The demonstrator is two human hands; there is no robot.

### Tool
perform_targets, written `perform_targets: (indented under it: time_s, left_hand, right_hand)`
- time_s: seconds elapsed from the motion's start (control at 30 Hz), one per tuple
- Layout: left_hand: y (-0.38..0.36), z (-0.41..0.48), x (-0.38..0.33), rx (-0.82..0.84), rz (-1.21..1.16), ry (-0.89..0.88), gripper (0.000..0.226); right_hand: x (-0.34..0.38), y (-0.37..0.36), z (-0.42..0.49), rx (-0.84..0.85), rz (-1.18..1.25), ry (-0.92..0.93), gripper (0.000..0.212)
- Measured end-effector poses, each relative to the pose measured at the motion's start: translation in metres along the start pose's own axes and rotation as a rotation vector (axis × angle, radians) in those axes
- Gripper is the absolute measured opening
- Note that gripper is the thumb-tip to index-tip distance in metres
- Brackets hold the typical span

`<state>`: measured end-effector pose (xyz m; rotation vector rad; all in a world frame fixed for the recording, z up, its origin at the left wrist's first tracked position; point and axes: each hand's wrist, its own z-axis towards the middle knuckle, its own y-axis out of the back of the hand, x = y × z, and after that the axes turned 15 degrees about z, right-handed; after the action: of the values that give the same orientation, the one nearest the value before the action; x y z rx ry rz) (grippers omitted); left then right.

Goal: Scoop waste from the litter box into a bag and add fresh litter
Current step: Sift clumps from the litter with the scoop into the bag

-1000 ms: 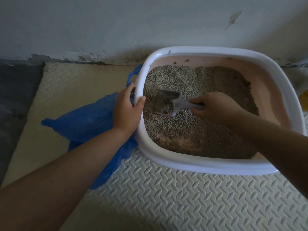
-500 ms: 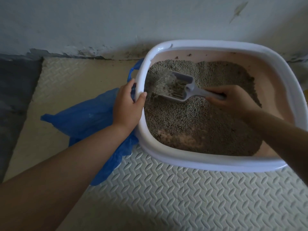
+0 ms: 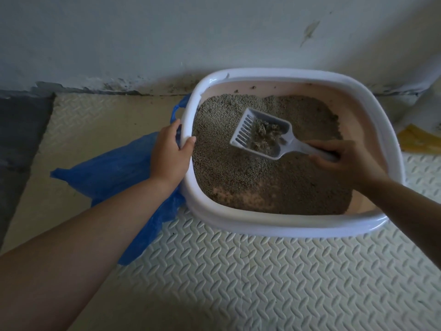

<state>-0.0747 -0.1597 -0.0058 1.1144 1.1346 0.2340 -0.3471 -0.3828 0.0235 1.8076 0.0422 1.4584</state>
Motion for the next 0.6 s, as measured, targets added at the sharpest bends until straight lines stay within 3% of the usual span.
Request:
perform_targets:
  time_s: [0.33, 0.6]
  left_hand:
    - [0.003, -0.002, -0.003, 0.015, 0.02, -0.008, 0.052]
    - [0.004, -0.003, -0.003, 0.024, -0.014, 0.003, 0.054]
  right_hand:
    - [0.0, 0.027, -0.01, -0.054, 0.016, 0.004, 0.036]
    - [-0.008, 0.043, -0.014, 0.052, -0.154, -0.024, 0.044]
